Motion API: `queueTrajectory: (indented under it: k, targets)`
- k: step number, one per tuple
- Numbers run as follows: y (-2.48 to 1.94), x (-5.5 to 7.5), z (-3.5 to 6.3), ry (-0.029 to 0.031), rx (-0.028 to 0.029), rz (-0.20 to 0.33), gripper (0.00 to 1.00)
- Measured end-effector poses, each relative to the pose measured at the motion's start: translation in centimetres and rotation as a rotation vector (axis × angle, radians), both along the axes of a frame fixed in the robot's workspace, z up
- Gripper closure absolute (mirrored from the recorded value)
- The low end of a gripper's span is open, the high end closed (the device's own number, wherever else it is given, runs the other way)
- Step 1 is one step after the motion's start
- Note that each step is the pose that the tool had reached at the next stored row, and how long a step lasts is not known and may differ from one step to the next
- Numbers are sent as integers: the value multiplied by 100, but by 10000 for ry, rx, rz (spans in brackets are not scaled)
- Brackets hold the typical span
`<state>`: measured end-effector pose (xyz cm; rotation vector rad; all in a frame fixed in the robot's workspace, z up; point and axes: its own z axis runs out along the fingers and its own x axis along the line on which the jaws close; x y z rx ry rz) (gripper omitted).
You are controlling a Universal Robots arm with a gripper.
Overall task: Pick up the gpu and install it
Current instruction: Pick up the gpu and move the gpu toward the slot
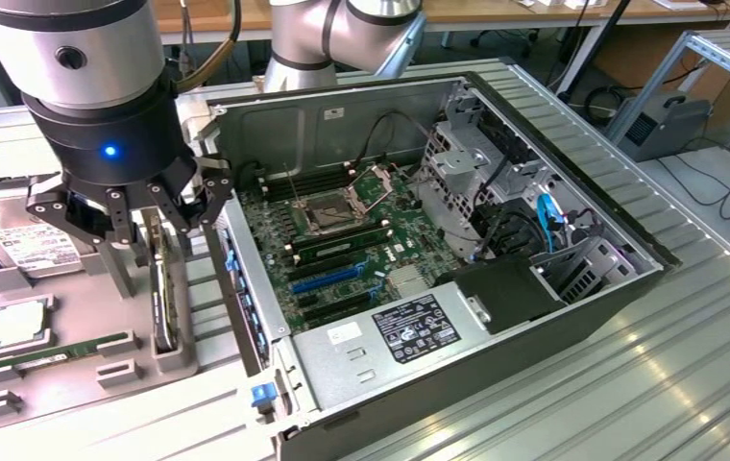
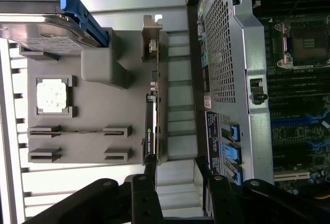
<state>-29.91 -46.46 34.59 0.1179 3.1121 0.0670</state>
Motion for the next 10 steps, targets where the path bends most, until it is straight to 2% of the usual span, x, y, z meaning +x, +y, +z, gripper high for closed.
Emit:
queueTrajectory:
  k: [10]
  targets:
    - [0,0,-24,0,-1,0,58]
